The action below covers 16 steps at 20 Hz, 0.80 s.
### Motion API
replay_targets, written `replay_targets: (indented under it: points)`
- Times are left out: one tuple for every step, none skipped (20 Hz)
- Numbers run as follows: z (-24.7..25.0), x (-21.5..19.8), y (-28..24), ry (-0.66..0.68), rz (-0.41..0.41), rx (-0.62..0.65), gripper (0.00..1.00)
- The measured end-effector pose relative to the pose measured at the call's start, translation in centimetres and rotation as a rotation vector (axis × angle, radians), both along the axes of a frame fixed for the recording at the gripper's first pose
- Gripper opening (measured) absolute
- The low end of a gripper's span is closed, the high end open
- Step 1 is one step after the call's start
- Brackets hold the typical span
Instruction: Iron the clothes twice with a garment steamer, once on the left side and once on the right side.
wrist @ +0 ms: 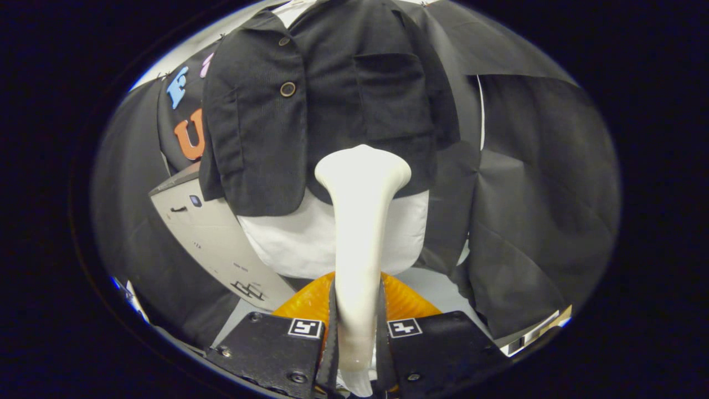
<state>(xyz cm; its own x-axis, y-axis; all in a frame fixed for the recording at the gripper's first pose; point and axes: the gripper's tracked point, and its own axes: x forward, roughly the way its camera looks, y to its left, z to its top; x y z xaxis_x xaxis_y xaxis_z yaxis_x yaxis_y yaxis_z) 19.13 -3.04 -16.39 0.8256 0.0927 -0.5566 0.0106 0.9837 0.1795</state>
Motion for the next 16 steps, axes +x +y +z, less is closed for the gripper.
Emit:
replay_targets:
  points:
    - [-0.4, -0.1, 0.1, 0.008, 0.002, -0.003, 0.30]
    - [-0.6, -0.2, 0.2, 0.014, 0.003, -0.005, 0.30]
    - [-0.7, -0.3, 0.3, 0.019, 0.004, -0.008, 0.30]
    - [-0.8, -0.4, 0.4, 0.023, 0.003, -0.011, 0.30]
    - [-0.9, -0.5, 0.5, 0.027, 0.003, -0.012, 0.30]
    - [-1.0, -0.7, 0.6, 0.034, 0.002, -0.011, 0.30]
    - [-0.9, -0.9, 0.7, 0.039, 0.000, -0.008, 0.30]
    - [-0.6, -1.1, 1.0, 0.037, 0.000, -0.005, 0.30]
    - [-0.1, -1.3, 1.2, 0.028, -0.001, -0.004, 0.30]
    - [0.5, -1.7, 1.3, 0.019, -0.001, -0.008, 0.30]
    - [1.3, -2.2, 1.5, 0.005, -0.003, -0.010, 0.30]
    - [2.2, -2.7, 1.7, -0.011, -0.006, -0.010, 0.30]
    - [3.1, -3.4, 1.9, -0.026, -0.011, -0.010, 0.30]
    - [4.1, -4.1, 2.1, -0.042, -0.018, -0.008, 0.30]
    - [5.0, -5.0, 2.3, -0.058, -0.024, -0.009, 0.30]
    - [5.9, -5.9, 2.6, -0.074, -0.030, -0.008, 0.30]
